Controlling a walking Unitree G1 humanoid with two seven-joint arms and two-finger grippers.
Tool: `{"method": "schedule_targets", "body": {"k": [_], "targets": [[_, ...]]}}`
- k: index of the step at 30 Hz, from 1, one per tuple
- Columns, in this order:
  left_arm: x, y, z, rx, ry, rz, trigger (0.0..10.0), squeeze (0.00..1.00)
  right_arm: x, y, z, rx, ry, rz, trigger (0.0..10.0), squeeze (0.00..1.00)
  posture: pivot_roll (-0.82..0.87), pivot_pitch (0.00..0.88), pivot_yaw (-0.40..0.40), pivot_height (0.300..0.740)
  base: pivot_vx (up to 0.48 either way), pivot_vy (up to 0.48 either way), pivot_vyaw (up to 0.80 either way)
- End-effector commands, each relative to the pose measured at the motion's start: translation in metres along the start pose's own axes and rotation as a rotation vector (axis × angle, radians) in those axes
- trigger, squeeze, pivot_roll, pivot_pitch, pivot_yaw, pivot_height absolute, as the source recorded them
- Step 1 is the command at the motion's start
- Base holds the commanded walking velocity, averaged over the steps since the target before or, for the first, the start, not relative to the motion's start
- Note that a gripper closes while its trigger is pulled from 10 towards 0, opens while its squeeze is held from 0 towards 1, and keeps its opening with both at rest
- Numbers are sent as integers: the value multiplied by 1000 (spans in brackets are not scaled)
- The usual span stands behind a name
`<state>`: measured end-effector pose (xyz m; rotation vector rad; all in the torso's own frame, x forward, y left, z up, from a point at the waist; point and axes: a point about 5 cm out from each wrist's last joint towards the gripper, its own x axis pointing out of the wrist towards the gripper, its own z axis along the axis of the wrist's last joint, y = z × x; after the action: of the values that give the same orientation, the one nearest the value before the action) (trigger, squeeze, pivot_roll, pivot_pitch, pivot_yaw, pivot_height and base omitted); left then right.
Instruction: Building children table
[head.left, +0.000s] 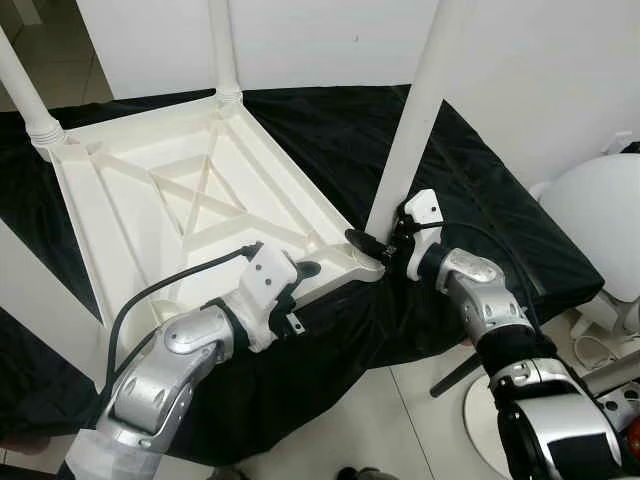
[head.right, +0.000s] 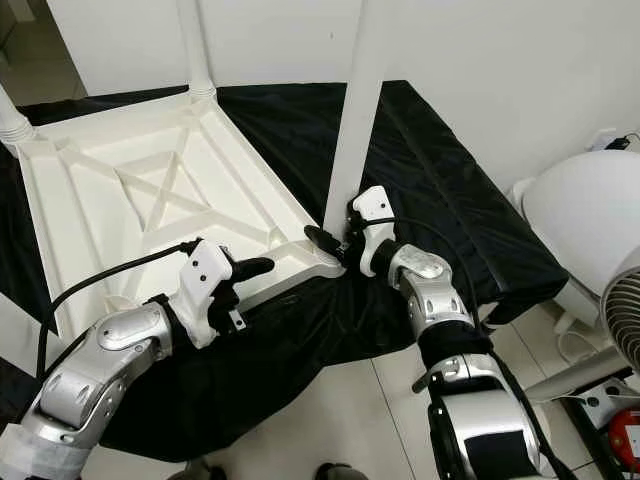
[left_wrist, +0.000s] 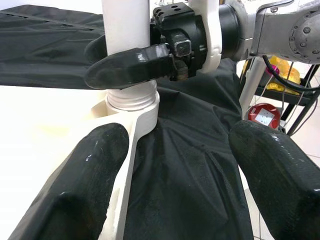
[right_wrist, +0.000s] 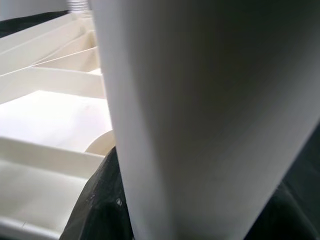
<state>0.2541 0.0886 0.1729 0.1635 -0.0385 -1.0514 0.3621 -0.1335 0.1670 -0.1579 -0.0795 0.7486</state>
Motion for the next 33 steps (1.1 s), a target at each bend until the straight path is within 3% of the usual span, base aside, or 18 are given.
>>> {"method": "schedule_targets", "body": {"k": [1,6,10,14,22,27,33], "targets": [[0,-3,0,12,-3,17,10000,0,-1,5,-6,5,36,-49,10000,0,75,104,-63,740,0,0,0],[0,-2,-1,11,-2,20,10000,0,0,11,-5,15,18,-58,10000,0,72,105,-66,740,0,0,0],[0,-2,-1,7,-4,23,10000,0,2,25,-7,40,14,-115,10000,0,71,105,-70,740,0,0,0],[-1,-3,-2,3,-4,23,10000,0,0,36,-13,90,29,-261,10000,0,73,102,-69,740,0,0,0],[-2,-2,-3,-2,1,25,10000,0,-7,43,-16,137,43,-504,10000,0,66,99,-67,740,0,0,0],[-1,-1,-3,1,-1,23,10000,0,-12,54,-15,220,-7,-746,10000,0,58,100,-59,740,0,0,0],[-1,4,-2,12,2,17,10000,0,-10,65,-5,222,-48,-741,10000,0,54,98,-54,740,0,0,0]]}}
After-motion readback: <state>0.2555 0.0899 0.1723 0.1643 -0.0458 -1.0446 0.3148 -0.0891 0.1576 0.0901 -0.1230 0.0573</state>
